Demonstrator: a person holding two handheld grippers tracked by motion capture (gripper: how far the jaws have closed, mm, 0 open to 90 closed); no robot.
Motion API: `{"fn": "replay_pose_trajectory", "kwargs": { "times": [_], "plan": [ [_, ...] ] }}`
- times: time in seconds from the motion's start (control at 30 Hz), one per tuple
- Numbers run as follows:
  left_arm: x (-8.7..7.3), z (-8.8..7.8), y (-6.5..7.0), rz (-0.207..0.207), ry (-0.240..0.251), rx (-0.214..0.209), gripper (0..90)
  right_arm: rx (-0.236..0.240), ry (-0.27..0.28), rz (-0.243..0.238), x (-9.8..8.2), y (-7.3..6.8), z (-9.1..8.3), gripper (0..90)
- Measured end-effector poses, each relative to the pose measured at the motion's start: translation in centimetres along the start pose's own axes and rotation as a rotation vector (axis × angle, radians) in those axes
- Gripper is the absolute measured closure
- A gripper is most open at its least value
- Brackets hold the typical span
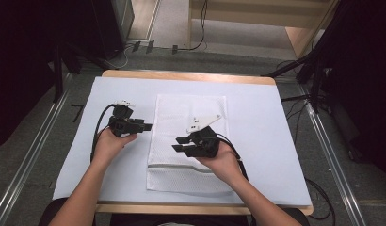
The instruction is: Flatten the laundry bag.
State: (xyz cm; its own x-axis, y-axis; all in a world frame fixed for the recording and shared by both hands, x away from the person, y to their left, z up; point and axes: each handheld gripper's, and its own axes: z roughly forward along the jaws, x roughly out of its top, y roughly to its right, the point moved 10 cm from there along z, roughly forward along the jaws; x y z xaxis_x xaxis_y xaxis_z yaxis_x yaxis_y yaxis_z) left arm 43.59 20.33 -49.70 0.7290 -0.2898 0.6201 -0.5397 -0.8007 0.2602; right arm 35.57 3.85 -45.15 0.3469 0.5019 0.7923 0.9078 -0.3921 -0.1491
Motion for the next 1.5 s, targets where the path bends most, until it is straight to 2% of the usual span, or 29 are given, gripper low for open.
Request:
{"fn": "replay_pose_trajectory", "kwargs": {
  "times": [0.1,0.17,0.23,0.3,0.4,0.6,0.7,0.77,0.87,0.93,1.03,1.1,1.17,1.3,1.37,1.5],
  "plan": [
    [-0.8,0.2,0.7,-0.002,-0.007,-0.017,50.7,-0.027,0.000,0.017,-0.8,1.3,-0.4,67.8],
    [-1.2,0.2,1.0,0.017,-0.013,0.000,50.8,-0.042,-0.002,0.033,-1.3,2.2,-0.7,67.8],
    [-1.5,0.3,1.3,0.007,-0.006,0.000,50.7,-0.062,0.000,0.052,-1.8,3.1,-1.1,67.0],
    [-1.9,0.6,1.4,0.015,-0.006,0.011,50.7,-0.085,0.004,0.062,-2.4,4.3,-1.5,66.9],
    [-2.6,1.2,1.3,0.023,-0.032,0.027,51.1,-0.125,0.004,0.118,-3.6,6.4,-2.1,67.0],
    [-2.8,2.1,0.8,0.009,-0.051,0.035,51.7,-0.230,-0.022,0.226,-6.2,10.7,-3.5,67.5],
    [-2.7,2.4,1.1,0.018,-0.052,0.018,51.6,-0.281,-0.031,0.239,-7.2,12.3,-3.9,68.2],
    [-2.5,2.6,1.2,0.031,-0.050,0.021,51.4,-0.305,-0.045,0.271,-7.9,13.2,-4.1,68.2],
    [-2.4,2.7,1.3,0.018,-0.051,0.014,53.1,-0.332,-0.059,0.308,-9.1,14.6,-4.6,68.1],
    [-2.4,2.8,1.4,0.032,-0.058,0.015,54.3,-0.348,-0.065,0.332,-9.8,15.3,-4.9,67.3],
    [-2.2,3.1,1.7,0.031,-0.060,0.013,57.0,-0.357,-0.087,0.393,-11.1,15.8,-5.1,66.1],
    [-2.2,3.2,1.6,0.028,-0.065,0.010,59.7,-0.356,-0.108,0.410,-11.6,15.8,-4.8,65.9],
    [-2.2,3.2,1.5,0.027,-0.068,0.012,63.2,-0.354,-0.123,0.404,-11.8,15.6,-4.3,65.9],
    [-2.1,3.3,1.4,0.006,-0.060,0.021,73.2,-0.343,-0.120,0.379,-11.6,15.0,-3.8,76.4],
    [-2.1,3.4,1.4,-0.025,-0.056,0.009,78.6,-0.360,-0.131,0.371,-11.5,15.0,-3.8,81.6],
    [-2.1,3.6,1.4,-0.023,-0.063,-0.006,89.2,-0.364,-0.144,0.387,-11.6,15.2,-3.8,88.6]
  ]
}}
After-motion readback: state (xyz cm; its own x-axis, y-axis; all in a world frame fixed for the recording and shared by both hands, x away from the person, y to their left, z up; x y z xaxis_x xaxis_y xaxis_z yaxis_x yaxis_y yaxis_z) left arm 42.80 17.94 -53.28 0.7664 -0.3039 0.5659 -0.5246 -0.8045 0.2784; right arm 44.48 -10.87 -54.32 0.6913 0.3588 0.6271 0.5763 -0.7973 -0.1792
